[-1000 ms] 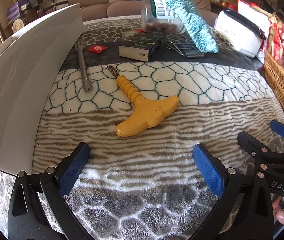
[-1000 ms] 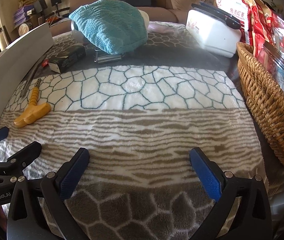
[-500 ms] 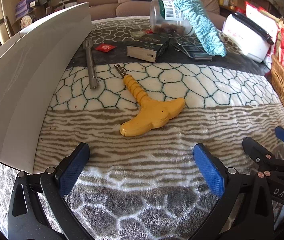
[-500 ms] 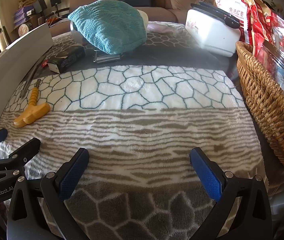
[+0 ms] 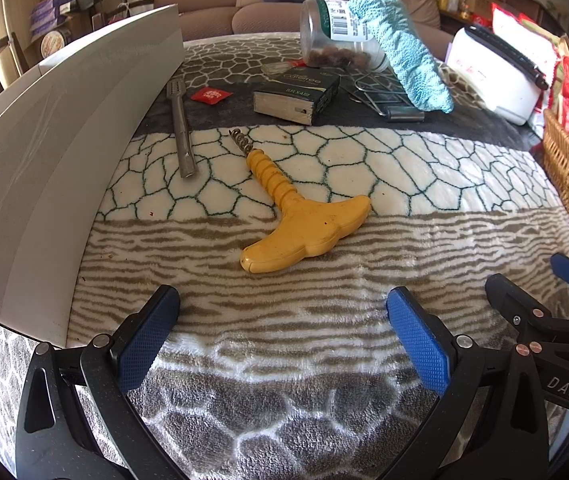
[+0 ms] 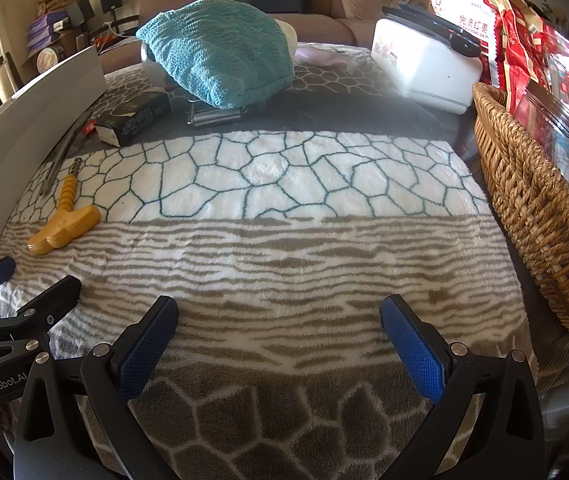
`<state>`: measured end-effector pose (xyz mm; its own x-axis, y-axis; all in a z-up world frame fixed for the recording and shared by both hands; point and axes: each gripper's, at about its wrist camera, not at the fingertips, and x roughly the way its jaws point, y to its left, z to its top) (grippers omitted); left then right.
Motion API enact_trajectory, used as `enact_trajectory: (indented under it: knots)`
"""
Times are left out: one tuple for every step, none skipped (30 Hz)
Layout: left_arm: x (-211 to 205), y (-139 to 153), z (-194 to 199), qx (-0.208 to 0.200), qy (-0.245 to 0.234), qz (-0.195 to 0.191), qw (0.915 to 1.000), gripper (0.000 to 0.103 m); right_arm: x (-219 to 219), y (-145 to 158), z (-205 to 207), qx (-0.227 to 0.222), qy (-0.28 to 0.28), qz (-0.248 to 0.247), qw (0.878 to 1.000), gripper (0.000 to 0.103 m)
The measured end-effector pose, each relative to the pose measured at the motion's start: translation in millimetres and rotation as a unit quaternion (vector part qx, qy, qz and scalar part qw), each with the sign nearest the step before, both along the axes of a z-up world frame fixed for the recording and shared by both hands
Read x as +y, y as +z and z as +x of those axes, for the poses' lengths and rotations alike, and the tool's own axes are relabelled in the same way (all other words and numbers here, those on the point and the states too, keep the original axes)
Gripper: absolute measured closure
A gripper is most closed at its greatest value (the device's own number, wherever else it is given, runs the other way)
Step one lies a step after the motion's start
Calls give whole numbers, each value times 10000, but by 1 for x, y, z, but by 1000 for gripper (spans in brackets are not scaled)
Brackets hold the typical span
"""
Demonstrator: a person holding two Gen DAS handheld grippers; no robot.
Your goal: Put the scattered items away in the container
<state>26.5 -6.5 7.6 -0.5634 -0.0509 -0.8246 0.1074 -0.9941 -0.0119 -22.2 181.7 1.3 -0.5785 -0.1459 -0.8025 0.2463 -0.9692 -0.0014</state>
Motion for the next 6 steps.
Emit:
enact_trajectory:
  knots:
    - [0,0,0,1,0,1,10000,0,0,0,0,0,0,0,10000,0]
    - [0,0,0,2,0,2,10000,0,0,0,0,0,0,1,10000,0]
    - [0,0,0,1,0,0,10000,0,0,0,0,0,0,1,10000,0]
    - [0,0,0,-1,0,-2,10000,0,0,0,0,0,0,0,10000,0]
    - [0,0,0,-1,0,-4,10000,0,0,0,0,0,0,0,10000,0]
    - [0,0,0,-1,0,-2,10000,0,0,0,0,0,-1,-1,10000,0]
